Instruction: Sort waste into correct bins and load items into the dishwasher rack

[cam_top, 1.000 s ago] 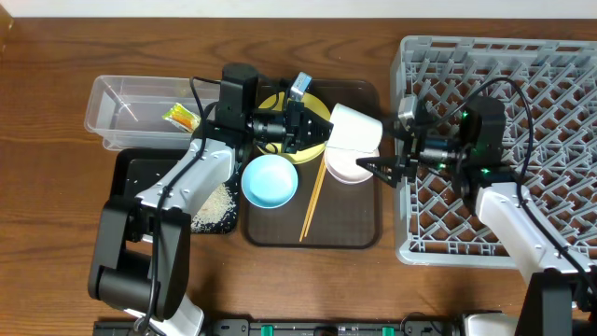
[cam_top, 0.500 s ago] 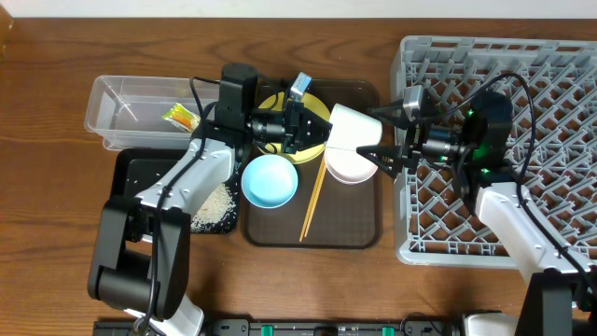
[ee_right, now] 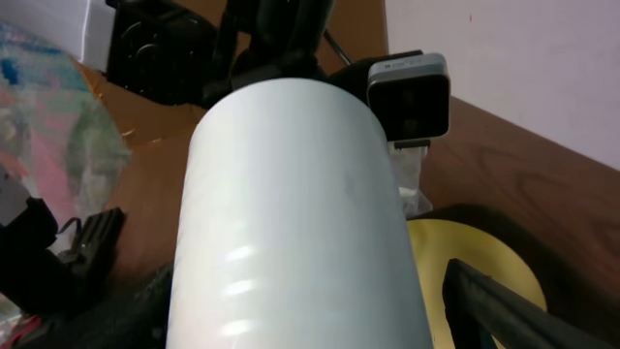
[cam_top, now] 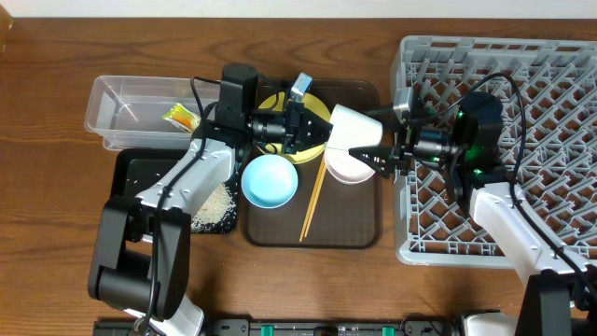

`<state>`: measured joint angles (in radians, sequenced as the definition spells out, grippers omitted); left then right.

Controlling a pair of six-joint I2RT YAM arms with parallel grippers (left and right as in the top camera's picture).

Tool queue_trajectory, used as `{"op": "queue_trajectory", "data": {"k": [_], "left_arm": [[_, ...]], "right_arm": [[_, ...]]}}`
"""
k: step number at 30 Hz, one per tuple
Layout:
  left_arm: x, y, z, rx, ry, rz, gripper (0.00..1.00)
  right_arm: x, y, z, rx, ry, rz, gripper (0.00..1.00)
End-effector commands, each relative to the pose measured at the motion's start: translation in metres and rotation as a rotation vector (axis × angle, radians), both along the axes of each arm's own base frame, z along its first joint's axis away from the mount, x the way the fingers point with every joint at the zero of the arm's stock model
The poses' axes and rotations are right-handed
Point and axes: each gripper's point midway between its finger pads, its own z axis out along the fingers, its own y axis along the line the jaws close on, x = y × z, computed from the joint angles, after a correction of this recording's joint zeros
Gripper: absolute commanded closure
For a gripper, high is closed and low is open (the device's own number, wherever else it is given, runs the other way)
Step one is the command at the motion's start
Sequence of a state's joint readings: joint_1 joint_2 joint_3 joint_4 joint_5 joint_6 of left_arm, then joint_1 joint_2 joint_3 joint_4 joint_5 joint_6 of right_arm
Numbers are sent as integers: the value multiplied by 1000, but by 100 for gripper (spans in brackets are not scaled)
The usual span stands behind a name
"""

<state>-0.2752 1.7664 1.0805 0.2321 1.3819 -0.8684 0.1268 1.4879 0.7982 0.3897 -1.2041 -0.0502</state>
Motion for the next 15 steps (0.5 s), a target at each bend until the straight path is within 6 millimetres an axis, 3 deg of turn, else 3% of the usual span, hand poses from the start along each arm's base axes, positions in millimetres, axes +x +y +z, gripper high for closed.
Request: {"op": "queue_trajectory", "data": {"k": [1,6,11,15], "left_arm": [[-1,0,6,-14,-5,-17,94],[-1,0,6,-14,-5,-17,94],[-1,0,6,-14,-5,-17,94],[-1,0,6,-14,-5,-17,94]], "right_arm": [[1,4,5,5,-13,8,17],[1,5,8,10,-34,16,19],[-1,5,8,13,-30,26,35],[-2,5,6,10,-12,26,37]]}}
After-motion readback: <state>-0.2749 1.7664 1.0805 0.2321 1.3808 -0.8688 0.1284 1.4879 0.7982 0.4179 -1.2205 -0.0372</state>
